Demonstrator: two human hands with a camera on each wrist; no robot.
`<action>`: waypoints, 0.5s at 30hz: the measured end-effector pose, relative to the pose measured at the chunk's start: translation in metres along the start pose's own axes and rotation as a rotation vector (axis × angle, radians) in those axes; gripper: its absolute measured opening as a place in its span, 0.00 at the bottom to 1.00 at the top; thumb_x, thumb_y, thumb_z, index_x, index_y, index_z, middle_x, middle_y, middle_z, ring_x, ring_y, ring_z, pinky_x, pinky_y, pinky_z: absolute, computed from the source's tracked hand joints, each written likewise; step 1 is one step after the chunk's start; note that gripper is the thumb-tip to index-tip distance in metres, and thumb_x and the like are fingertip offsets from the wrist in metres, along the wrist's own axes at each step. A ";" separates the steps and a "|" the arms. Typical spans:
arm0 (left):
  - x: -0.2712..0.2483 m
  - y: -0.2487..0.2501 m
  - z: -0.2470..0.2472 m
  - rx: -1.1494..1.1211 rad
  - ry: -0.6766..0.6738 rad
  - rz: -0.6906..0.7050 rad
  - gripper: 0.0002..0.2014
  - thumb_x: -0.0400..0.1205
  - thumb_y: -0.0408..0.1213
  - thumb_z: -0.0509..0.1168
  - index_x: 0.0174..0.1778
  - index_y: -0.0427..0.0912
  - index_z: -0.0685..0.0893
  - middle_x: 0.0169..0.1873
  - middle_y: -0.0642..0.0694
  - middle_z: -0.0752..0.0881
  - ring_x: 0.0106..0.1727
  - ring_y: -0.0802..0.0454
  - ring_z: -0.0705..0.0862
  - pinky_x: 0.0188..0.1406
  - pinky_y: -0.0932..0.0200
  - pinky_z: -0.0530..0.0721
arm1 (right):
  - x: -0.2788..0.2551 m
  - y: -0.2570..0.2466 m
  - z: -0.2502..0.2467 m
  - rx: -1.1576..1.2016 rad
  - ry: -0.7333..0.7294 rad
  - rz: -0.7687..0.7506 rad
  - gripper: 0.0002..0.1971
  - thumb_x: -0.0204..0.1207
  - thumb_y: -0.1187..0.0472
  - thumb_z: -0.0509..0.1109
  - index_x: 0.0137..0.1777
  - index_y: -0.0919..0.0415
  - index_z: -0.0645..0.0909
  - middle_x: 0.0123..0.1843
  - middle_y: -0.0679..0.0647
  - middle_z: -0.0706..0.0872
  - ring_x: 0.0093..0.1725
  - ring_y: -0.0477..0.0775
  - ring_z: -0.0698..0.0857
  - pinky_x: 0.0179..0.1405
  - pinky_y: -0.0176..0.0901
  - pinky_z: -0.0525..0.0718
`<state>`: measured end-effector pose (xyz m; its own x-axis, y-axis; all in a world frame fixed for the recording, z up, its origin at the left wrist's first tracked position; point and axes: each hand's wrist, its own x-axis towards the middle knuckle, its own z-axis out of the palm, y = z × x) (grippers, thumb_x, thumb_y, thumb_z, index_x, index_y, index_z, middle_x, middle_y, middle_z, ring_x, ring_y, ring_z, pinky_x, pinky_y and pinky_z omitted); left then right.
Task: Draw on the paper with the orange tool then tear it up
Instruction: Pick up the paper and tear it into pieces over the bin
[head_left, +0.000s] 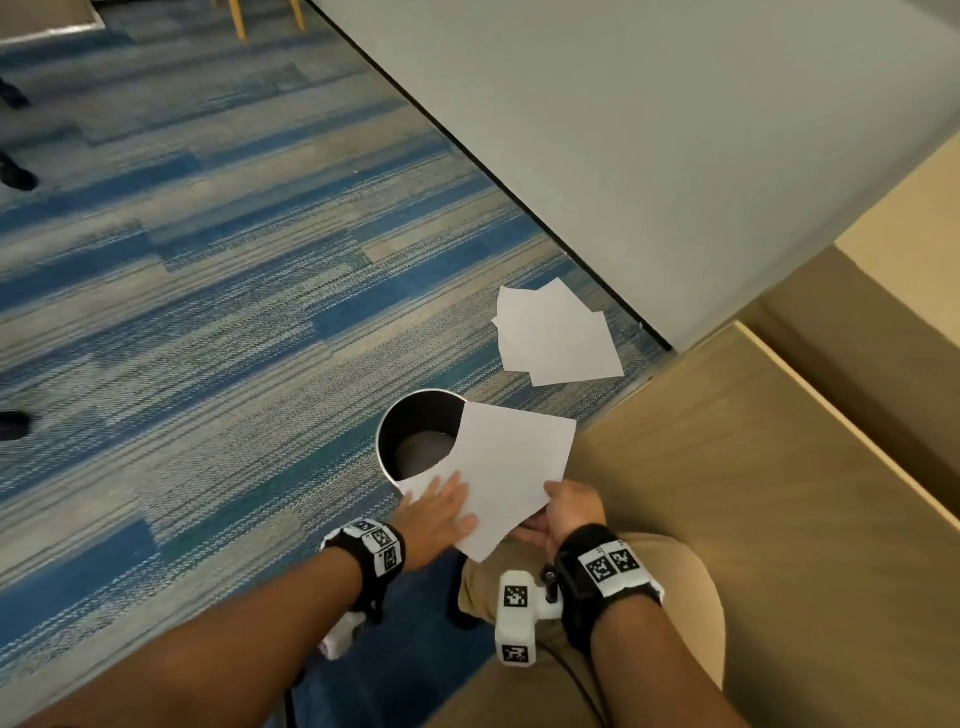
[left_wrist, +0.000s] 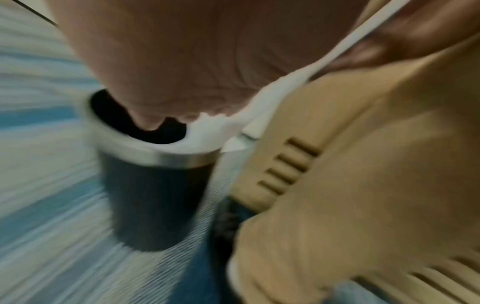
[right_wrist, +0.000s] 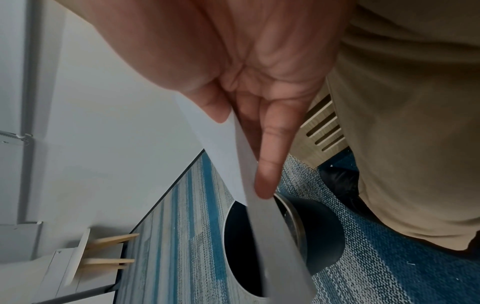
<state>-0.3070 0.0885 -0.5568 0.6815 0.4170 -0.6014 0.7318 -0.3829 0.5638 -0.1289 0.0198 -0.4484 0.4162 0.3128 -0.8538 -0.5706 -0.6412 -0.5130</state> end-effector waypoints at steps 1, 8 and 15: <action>-0.001 -0.008 -0.007 0.010 0.043 -0.164 0.59 0.64 0.80 0.26 0.89 0.51 0.50 0.89 0.46 0.40 0.89 0.39 0.41 0.83 0.27 0.47 | -0.002 -0.001 0.000 -0.002 0.000 -0.003 0.12 0.89 0.66 0.56 0.50 0.62 0.82 0.47 0.65 0.89 0.44 0.67 0.89 0.29 0.56 0.89; -0.010 0.005 -0.004 0.036 -0.092 0.165 0.40 0.84 0.70 0.36 0.89 0.54 0.45 0.89 0.52 0.39 0.89 0.51 0.36 0.86 0.41 0.37 | -0.004 -0.002 -0.001 0.002 0.000 -0.019 0.12 0.88 0.68 0.56 0.51 0.64 0.82 0.45 0.66 0.89 0.41 0.67 0.90 0.24 0.54 0.90; -0.016 0.014 -0.011 -0.055 -0.038 0.265 0.43 0.81 0.74 0.38 0.89 0.54 0.40 0.86 0.57 0.34 0.88 0.55 0.34 0.84 0.52 0.32 | -0.007 -0.004 -0.001 0.008 0.000 -0.018 0.13 0.87 0.68 0.57 0.62 0.67 0.83 0.51 0.69 0.90 0.46 0.69 0.90 0.22 0.56 0.90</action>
<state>-0.3075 0.0859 -0.5330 0.8497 0.2769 -0.4487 0.5271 -0.4285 0.7339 -0.1284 0.0194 -0.4398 0.4260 0.3244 -0.8445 -0.5686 -0.6301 -0.5289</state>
